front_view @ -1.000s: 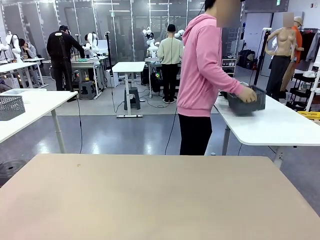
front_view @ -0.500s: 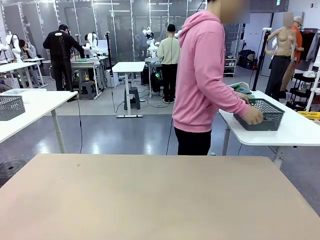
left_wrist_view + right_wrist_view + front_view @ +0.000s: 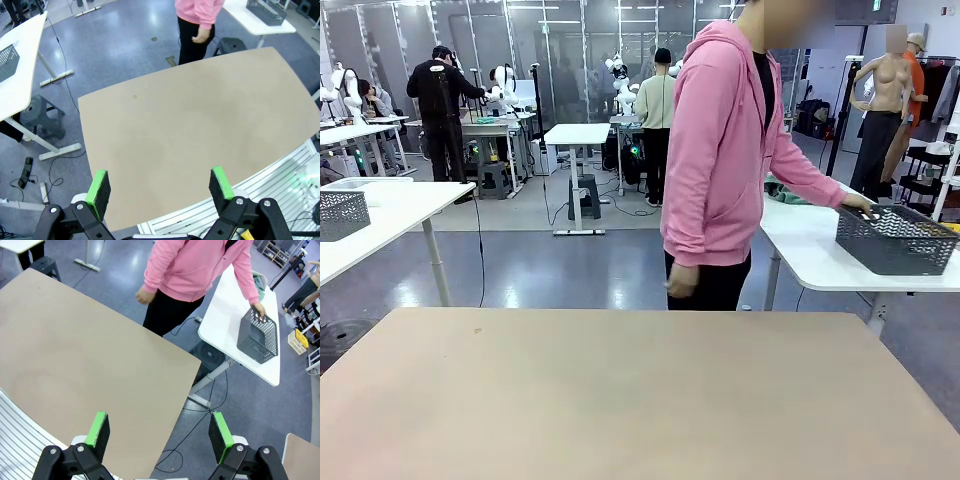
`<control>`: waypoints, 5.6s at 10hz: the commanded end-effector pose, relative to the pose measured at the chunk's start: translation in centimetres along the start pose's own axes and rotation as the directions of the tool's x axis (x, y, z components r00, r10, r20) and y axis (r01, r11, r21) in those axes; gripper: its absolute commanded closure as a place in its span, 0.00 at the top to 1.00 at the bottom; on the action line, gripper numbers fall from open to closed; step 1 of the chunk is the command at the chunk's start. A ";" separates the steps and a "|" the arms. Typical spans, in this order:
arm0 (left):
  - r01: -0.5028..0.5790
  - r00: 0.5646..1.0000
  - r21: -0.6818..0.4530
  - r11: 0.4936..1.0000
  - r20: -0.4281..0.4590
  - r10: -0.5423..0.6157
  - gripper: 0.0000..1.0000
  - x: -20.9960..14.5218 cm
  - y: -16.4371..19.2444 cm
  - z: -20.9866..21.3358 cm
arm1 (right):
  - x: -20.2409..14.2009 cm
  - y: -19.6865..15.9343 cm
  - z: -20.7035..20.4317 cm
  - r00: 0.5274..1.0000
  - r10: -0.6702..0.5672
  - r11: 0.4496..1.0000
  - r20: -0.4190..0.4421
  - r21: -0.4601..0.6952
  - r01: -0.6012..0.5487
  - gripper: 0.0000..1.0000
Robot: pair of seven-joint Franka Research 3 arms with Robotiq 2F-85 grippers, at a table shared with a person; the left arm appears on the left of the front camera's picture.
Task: Fold the towels and place them in the basket.
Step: When a person lays out a Towel with hook on the table, fold it in half twice.
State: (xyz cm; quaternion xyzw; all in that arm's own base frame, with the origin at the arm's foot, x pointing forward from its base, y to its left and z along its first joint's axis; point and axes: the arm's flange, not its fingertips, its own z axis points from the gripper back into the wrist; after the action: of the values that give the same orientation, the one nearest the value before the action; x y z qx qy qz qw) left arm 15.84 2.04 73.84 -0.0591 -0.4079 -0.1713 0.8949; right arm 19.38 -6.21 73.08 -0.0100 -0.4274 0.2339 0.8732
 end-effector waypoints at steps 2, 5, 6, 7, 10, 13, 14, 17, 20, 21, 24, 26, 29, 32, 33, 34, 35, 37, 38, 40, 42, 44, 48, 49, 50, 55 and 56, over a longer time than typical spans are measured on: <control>0.005 1.000 0.002 1.000 -0.003 -0.005 1.00 0.5 -0.1 0.1 | 0.0 -0.1 0.0 1.000 -0.005 1.000 -0.002 -0.002 0.005 1.00; 0.005 1.000 0.002 1.000 -0.003 -0.005 1.00 0.5 -0.1 0.1 | 0.0 -0.1 0.0 1.000 -0.005 1.000 -0.002 -0.002 0.005 1.00; 0.005 1.000 0.002 1.000 -0.003 -0.005 1.00 0.5 -0.1 0.1 | 0.0 -0.1 0.0 1.000 -0.005 1.000 -0.002 -0.002 0.005 1.00; 0.005 1.000 0.002 1.000 -0.003 -0.005 1.00 0.5 -0.1 0.1 | 0.0 -0.1 0.0 1.000 -0.005 1.000 -0.002 -0.002 0.005 1.00; 0.005 1.000 0.002 1.000 -0.003 -0.005 1.00 0.5 -0.1 0.1 | 0.0 -0.1 0.0 1.000 -0.005 1.000 -0.002 -0.002 0.005 1.00; 0.005 1.000 0.002 1.000 -0.003 -0.005 1.00 0.5 -0.1 0.1 | 0.0 -0.1 0.0 1.000 -0.005 1.000 -0.002 -0.002 0.005 1.00; 0.005 1.000 0.002 1.000 -0.003 -0.005 1.00 0.5 -0.1 0.1 | 0.0 -0.1 0.0 1.000 -0.005 1.000 -0.002 -0.002 0.005 1.00; 0.005 1.000 0.002 1.000 -0.003 -0.005 1.00 0.5 -0.1 0.1 | 0.0 -0.1 0.0 1.000 -0.005 1.000 -0.002 -0.002 0.005 1.00; 0.005 1.000 0.002 1.000 -0.003 -0.005 1.00 0.5 -0.1 0.1 | 0.0 -0.1 0.0 1.000 -0.005 1.000 -0.002 -0.002 0.005 1.00; 0.005 1.000 0.002 1.000 -0.003 -0.005 1.00 0.5 -0.1 0.1 | 0.0 -0.1 0.0 1.000 -0.005 1.000 -0.002 -0.002 0.005 1.00; 0.005 1.000 0.002 1.000 -0.003 -0.005 1.00 0.5 -0.1 0.1 | 0.0 -0.1 0.0 1.000 -0.005 1.000 -0.002 -0.002 0.005 1.00; 0.005 1.000 0.002 1.000 -0.003 -0.005 1.00 0.5 -0.1 0.1 | 0.0 -0.1 0.0 1.000 -0.005 1.000 -0.002 -0.002 0.005 1.00; 0.005 1.000 0.002 1.000 -0.003 -0.005 1.00 0.5 -0.1 0.1 | 0.0 -0.1 0.0 1.000 -0.005 1.000 -0.002 -0.002 0.005 1.00; 0.005 1.000 0.002 1.000 -0.003 -0.005 1.00 0.5 -0.1 0.1 | 0.0 -0.1 0.0 1.000 -0.005 1.000 -0.002 -0.002 0.005 1.00; 0.005 1.000 0.002 1.000 -0.003 -0.005 1.00 0.5 -0.1 0.1 | 0.0 -0.1 0.0 1.000 -0.005 1.000 -0.002 -0.002 0.005 1.00; 0.005 1.000 0.002 1.000 -0.003 -0.005 1.00 0.5 -0.1 0.1 | 0.0 -0.1 0.0 1.000 -0.005 1.000 -0.002 -0.002 0.005 1.00; 0.005 1.000 0.002 1.000 -0.003 -0.005 1.00 0.5 -0.1 0.1 | 0.0 -0.1 0.0 1.000 -0.005 1.000 -0.002 -0.002 0.005 1.00; 0.005 1.000 0.002 1.000 -0.003 -0.005 1.00 0.5 -0.1 0.1 | 0.0 -0.1 0.0 1.000 -0.005 1.000 -0.002 -0.002 0.005 1.00; 0.005 1.000 0.002 1.000 -0.003 -0.005 1.00 0.5 -0.1 0.1 | 0.0 -0.1 0.0 1.000 -0.005 1.000 -0.002 -0.002 0.005 1.00; 0.005 1.000 0.002 1.000 -0.003 -0.005 1.00 0.5 -0.1 0.1 | 0.0 -0.1 0.0 1.000 -0.005 1.000 -0.002 -0.002 0.005 1.00; 0.005 1.000 0.002 1.000 -0.003 -0.005 1.00 0.5 -0.1 0.1 | 0.0 -0.1 0.0 1.000 -0.005 1.000 -0.002 -0.002 0.005 1.00; 0.005 1.000 0.002 1.000 -0.003 -0.005 1.00 0.5 -0.1 0.1 | 0.0 -0.1 0.0 1.000 -0.005 1.000 -0.002 -0.002 0.005 1.00; 0.005 1.000 0.002 1.000 -0.003 -0.005 1.00 0.5 -0.1 0.1 | 0.0 -0.1 0.0 1.000 -0.005 1.000 -0.002 -0.002 0.005 1.00; 0.005 1.000 0.002 1.000 -0.003 -0.005 1.00 0.5 -0.1 0.1 | 0.0 -0.1 0.0 1.000 -0.005 1.000 -0.002 -0.002 0.005 1.00; 0.005 1.000 0.002 1.000 -0.003 -0.005 1.00 0.5 -0.1 0.1 | 0.0 -0.1 0.0 1.000 -0.005 1.000 -0.002 -0.002 0.005 1.00; 0.005 1.000 0.002 1.000 -0.003 -0.005 1.00 0.5 -0.1 0.1 | 0.0 -0.1 0.0 1.000 -0.005 1.000 -0.002 -0.002 0.005 1.00; 0.005 1.000 0.002 1.000 -0.003 -0.005 1.00 0.5 -0.1 0.1 | 0.0 -0.1 0.0 1.000 -0.005 1.000 -0.002 -0.002 0.005 1.00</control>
State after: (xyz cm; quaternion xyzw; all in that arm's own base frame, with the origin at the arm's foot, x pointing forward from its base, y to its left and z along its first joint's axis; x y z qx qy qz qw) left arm 15.84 2.04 73.84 -0.0591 -0.4079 -0.1713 0.8949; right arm 19.38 -6.21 73.08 -0.0101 -0.4275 0.2338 0.8732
